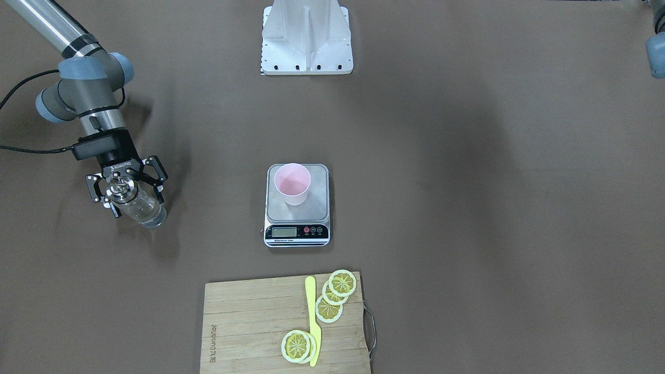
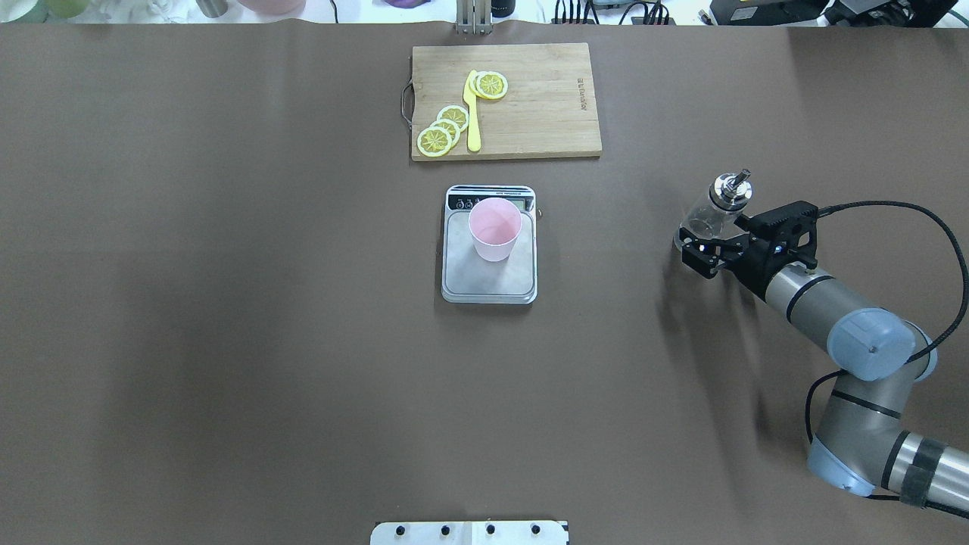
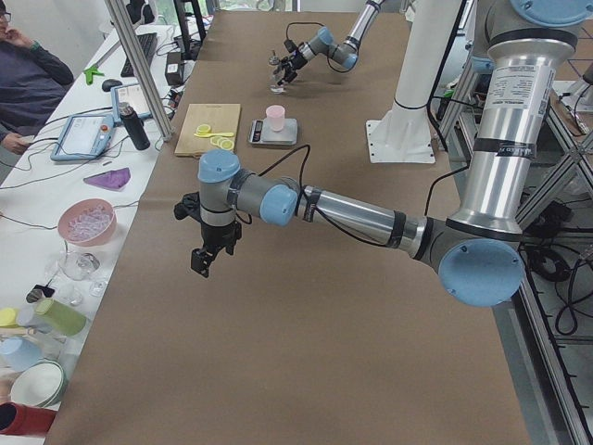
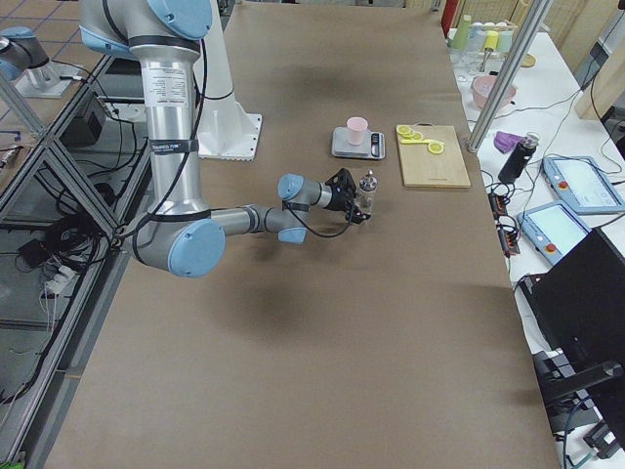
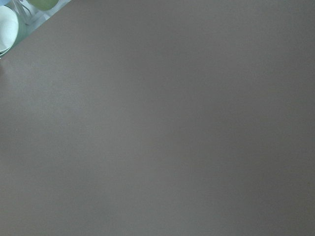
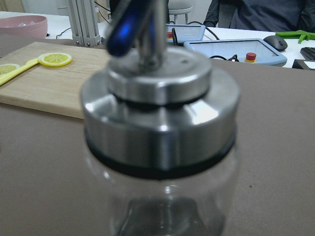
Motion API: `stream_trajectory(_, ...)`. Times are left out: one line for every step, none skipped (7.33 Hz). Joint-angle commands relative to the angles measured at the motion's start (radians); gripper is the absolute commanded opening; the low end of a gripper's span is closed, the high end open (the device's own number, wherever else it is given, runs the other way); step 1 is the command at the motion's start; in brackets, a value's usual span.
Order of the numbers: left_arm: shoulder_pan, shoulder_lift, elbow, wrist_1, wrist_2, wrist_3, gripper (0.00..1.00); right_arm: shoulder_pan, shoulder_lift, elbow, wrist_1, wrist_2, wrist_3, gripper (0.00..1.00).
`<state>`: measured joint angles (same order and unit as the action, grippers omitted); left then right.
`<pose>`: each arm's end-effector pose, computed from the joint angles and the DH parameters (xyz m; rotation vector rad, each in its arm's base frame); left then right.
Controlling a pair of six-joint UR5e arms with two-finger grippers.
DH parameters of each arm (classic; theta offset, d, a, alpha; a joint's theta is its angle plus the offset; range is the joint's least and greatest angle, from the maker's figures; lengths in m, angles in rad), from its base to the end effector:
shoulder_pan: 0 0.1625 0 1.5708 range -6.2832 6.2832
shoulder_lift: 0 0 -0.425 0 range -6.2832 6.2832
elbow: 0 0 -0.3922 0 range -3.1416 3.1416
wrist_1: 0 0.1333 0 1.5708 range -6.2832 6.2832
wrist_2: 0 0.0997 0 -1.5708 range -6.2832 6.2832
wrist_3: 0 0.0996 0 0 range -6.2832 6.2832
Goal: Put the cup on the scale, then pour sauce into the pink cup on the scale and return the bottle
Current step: 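Reach the right gripper to the glass sauce bottle and grasp it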
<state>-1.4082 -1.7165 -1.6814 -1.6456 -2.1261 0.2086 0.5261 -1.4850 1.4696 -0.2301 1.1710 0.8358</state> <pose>0.0114 -0.5685 0.5312 0.3379 0.5472 0.4504 -0.3821 -0.4209 0.5176 1.0410 -0.8526 0.0884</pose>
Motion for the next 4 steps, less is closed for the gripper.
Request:
stream_trajectory(0.000,0.000,0.000,0.000,0.000,0.000,0.98,0.000,0.008,-0.003,0.000,-0.001,0.000,1.00)
stream_trajectory(0.000,0.000,0.000,0.000,0.000,0.000,0.98,-0.001,0.009,-0.005,-0.002,0.001,-0.001,1.00)
stream_trajectory(0.000,0.000,0.000,0.001,0.000,0.000,0.98,-0.002,0.017,-0.021,0.000,0.001,0.000,0.99)
stream_trajectory(0.000,0.000,-0.001,0.000,0.000,0.000,0.98,0.000,0.034,-0.037,0.000,0.001,0.000,0.94)
